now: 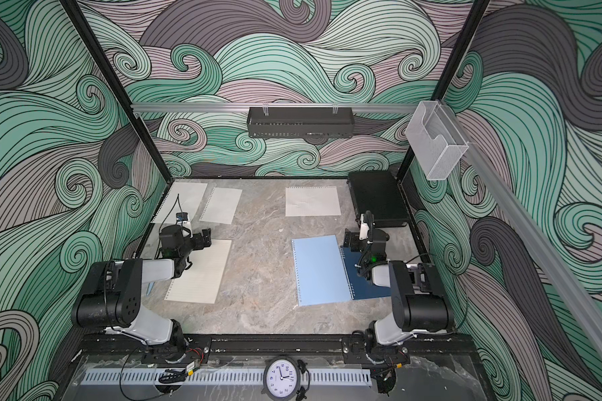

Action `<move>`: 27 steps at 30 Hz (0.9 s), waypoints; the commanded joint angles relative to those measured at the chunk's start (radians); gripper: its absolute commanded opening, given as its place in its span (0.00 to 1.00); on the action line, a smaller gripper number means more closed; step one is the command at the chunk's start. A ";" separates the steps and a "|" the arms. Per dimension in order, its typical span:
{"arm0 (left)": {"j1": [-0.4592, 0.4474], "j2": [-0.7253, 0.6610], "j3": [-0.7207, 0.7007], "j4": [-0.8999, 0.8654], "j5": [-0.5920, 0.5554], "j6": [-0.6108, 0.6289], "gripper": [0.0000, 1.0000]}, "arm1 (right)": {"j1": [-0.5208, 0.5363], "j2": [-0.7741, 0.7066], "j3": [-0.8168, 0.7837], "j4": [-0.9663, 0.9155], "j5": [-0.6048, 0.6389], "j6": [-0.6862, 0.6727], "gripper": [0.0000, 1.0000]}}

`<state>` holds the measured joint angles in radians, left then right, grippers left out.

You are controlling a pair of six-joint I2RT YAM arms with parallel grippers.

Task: Tear off pages from different notebooks
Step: Reset both arms

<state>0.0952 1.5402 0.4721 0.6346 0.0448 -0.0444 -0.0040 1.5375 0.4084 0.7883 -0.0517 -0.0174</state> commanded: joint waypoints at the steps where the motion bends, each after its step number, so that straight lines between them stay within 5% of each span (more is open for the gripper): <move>1: -0.008 -0.005 0.042 -0.040 -0.016 0.011 0.99 | 0.000 -0.011 0.006 0.023 0.010 -0.018 0.99; 25: -0.007 -0.017 0.027 -0.023 -0.015 0.009 0.99 | 0.000 -0.010 0.006 0.022 0.011 -0.018 0.99; 27: -0.008 -0.016 0.027 -0.023 -0.016 0.009 0.99 | 0.018 -0.011 0.004 0.025 0.108 -0.008 0.99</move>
<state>0.0948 1.5406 0.4778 0.6212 0.0338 -0.0444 -0.0006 1.5375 0.4084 0.7895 -0.0311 -0.0166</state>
